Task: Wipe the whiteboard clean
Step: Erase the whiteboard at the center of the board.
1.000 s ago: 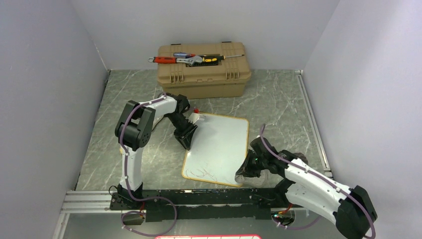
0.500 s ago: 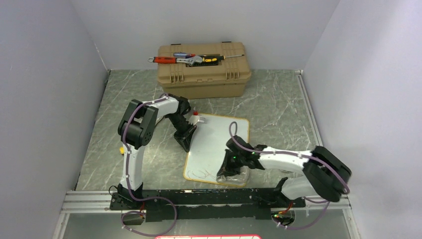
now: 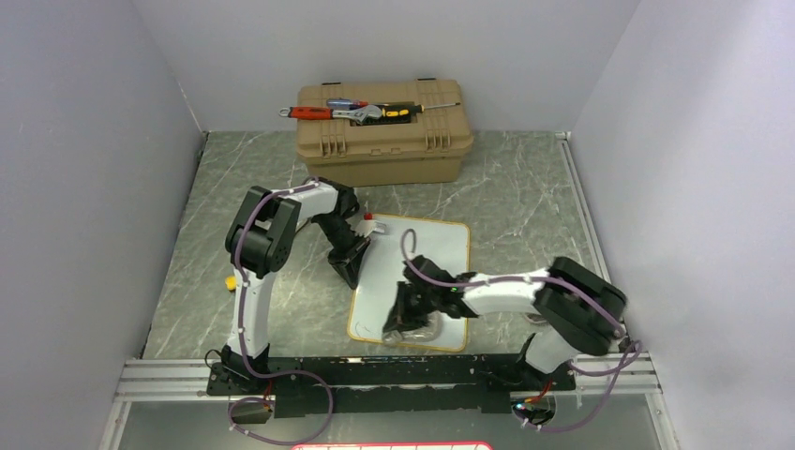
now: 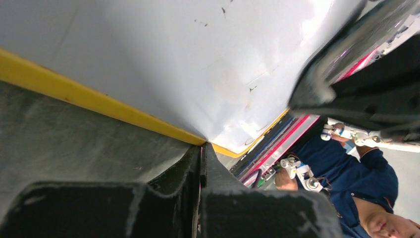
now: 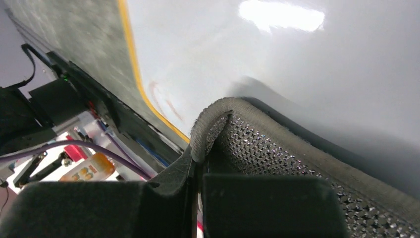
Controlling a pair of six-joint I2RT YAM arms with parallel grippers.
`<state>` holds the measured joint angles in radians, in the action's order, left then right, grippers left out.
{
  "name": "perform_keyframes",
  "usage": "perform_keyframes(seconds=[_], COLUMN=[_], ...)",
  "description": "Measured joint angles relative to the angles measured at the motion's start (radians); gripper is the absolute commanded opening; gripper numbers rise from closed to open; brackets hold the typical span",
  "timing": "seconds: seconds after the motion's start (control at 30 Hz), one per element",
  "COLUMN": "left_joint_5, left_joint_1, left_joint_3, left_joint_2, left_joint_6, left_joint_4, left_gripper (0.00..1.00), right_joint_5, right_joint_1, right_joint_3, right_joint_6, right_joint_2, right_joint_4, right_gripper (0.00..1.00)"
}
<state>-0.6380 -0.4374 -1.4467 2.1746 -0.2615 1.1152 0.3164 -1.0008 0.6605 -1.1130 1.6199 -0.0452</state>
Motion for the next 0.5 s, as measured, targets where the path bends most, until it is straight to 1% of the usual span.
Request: perform_keyframes(seconds=[0.13, 0.17, 0.2, 0.27, 0.33, 0.4, 0.5], left_joint_5=[-0.016, -0.019, -0.022, -0.025, -0.025, -0.026, -0.029], left_joint_1=[0.0, 0.0, 0.0, 0.001, 0.001, 0.001, 0.002], left_joint_3=[0.001, 0.0, 0.001, 0.001, 0.001, 0.0, -0.003], left_joint_2=[0.01, 0.013, 0.014, 0.016, 0.016, 0.018, 0.022], left_joint_6=[0.008, 0.011, 0.013, 0.013, 0.013, 0.013, 0.014], left_joint_4=[0.011, 0.013, 0.014, 0.016, 0.018, 0.019, 0.024], left_gripper=[0.04, 0.04, 0.04, 0.04, 0.04, 0.04, 0.04], right_joint_5=[-0.034, -0.049, -0.058, -0.075, -0.085, -0.083, -0.062], right_joint_1=[0.042, 0.045, 0.047, 0.047, 0.047, 0.047, 0.045], right_joint_3=[-0.178, -0.212, -0.23, -0.257, -0.269, -0.265, -0.207], right_joint_6=[-0.022, -0.029, -0.034, -0.042, -0.05, -0.051, -0.046], right_joint_2=[-0.211, -0.24, -0.29, -0.336, -0.357, -0.346, -0.262], right_joint_4=[0.039, 0.057, 0.072, 0.098, 0.109, 0.107, 0.114], right_gripper=[0.0, 0.0, 0.0, 0.0, 0.0, 0.0, 0.0])
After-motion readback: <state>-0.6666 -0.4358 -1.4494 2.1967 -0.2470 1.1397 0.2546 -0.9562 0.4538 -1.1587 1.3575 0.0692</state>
